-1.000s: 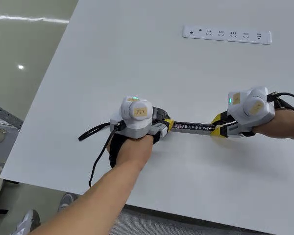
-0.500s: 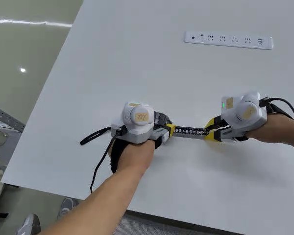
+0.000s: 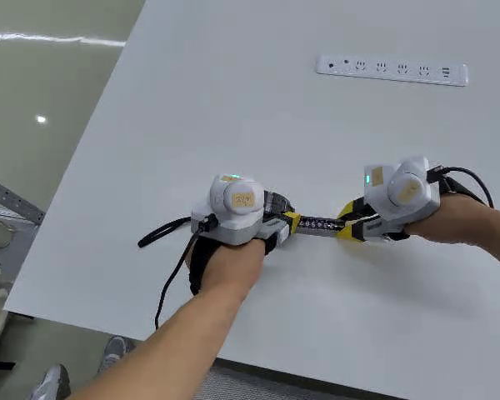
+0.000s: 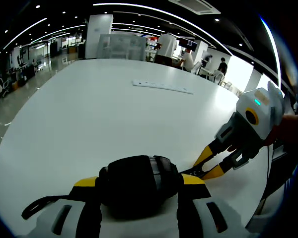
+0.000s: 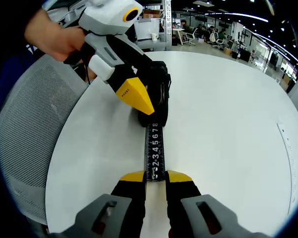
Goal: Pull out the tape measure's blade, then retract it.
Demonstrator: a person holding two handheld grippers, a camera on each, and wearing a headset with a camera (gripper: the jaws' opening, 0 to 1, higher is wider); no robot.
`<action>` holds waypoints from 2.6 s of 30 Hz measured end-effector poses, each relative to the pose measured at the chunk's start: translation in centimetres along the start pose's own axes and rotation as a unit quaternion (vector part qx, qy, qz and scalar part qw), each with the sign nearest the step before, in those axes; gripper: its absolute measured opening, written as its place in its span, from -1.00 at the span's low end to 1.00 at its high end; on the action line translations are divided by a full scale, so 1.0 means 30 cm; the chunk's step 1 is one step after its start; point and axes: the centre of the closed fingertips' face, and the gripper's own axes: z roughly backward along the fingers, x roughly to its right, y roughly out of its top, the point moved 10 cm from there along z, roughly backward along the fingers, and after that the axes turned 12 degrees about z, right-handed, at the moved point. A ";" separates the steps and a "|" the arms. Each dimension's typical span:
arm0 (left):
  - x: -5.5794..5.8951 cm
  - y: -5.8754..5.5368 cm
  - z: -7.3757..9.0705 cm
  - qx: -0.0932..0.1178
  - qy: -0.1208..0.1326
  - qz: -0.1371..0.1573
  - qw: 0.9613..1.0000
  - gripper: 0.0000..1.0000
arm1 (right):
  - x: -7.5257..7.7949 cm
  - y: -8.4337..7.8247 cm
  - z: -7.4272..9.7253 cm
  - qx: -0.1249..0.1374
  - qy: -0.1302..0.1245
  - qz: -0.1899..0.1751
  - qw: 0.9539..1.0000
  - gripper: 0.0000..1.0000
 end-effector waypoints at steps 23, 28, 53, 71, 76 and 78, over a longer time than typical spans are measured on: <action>-0.001 0.003 0.002 0.000 -0.002 0.002 1.000 0.15 | 0.021 0.060 -0.063 0.012 0.000 0.004 1.000 -0.79; -0.002 0.003 0.002 0.001 -0.002 0.003 1.000 0.15 | 0.028 0.071 -0.080 0.014 0.000 0.006 1.000 -0.79; -0.004 0.005 0.005 -0.001 -0.004 0.007 1.000 0.15 | 0.020 0.131 -0.114 0.020 -0.007 0.002 1.000 -0.78; -0.006 0.006 0.006 -0.001 -0.005 0.008 1.000 0.15 | 0.033 0.150 -0.142 0.013 -0.010 -0.009 1.000 -0.77; -0.006 0.006 0.006 0.000 -0.005 0.007 1.000 0.15 | 0.034 0.149 -0.143 0.010 -0.014 -0.011 1.000 -0.77; -0.005 0.005 0.006 0.000 -0.005 0.007 1.000 0.15 | 0.034 0.149 -0.143 0.009 -0.015 -0.009 1.000 -0.77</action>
